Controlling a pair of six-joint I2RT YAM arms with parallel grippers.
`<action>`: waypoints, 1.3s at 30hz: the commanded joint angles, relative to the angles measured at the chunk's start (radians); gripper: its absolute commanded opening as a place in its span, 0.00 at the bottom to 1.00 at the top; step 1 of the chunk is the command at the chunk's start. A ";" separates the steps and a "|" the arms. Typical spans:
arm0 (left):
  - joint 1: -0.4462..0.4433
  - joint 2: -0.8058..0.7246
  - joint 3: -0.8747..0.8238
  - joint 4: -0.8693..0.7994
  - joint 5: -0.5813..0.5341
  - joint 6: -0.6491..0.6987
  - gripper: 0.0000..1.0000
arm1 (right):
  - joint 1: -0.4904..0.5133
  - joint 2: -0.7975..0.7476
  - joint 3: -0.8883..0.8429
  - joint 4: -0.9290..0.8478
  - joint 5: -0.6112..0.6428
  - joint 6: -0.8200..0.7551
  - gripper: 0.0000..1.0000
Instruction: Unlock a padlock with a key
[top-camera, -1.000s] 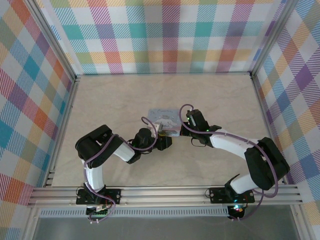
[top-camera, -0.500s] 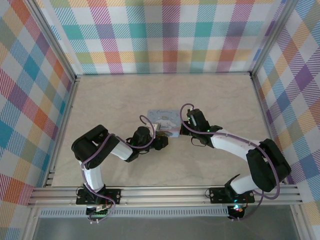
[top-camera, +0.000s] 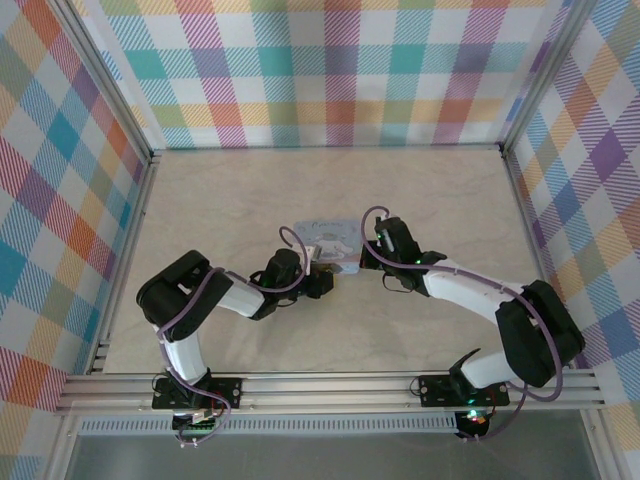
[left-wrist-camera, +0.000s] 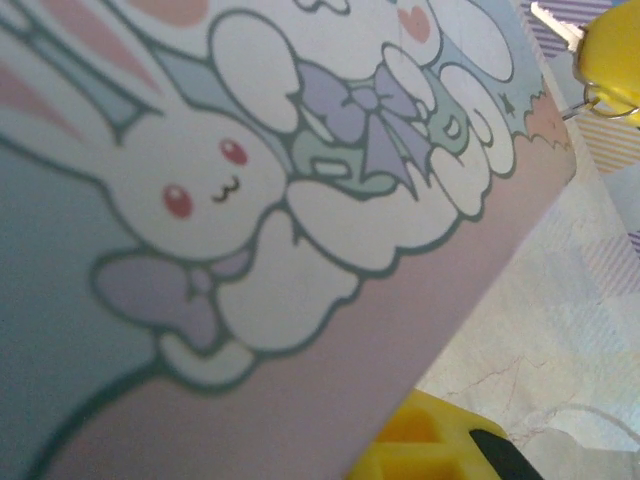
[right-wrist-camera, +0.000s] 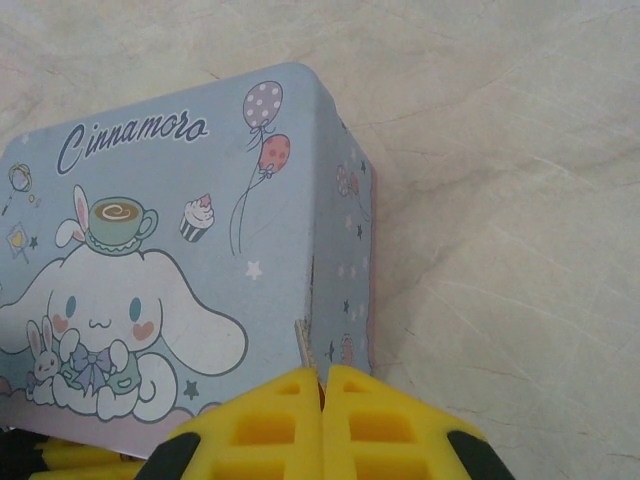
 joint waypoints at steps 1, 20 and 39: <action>0.013 -0.066 0.059 -0.114 0.041 0.012 0.07 | 0.005 -0.034 -0.010 0.004 0.002 -0.001 0.00; 0.047 -0.060 0.363 -0.687 0.184 -0.052 0.01 | -0.116 -0.348 -0.152 -0.125 -0.066 -0.041 0.00; 0.047 -0.032 0.347 -0.557 0.204 -0.259 0.01 | -0.193 -0.764 -0.213 -0.219 -0.469 -0.035 0.00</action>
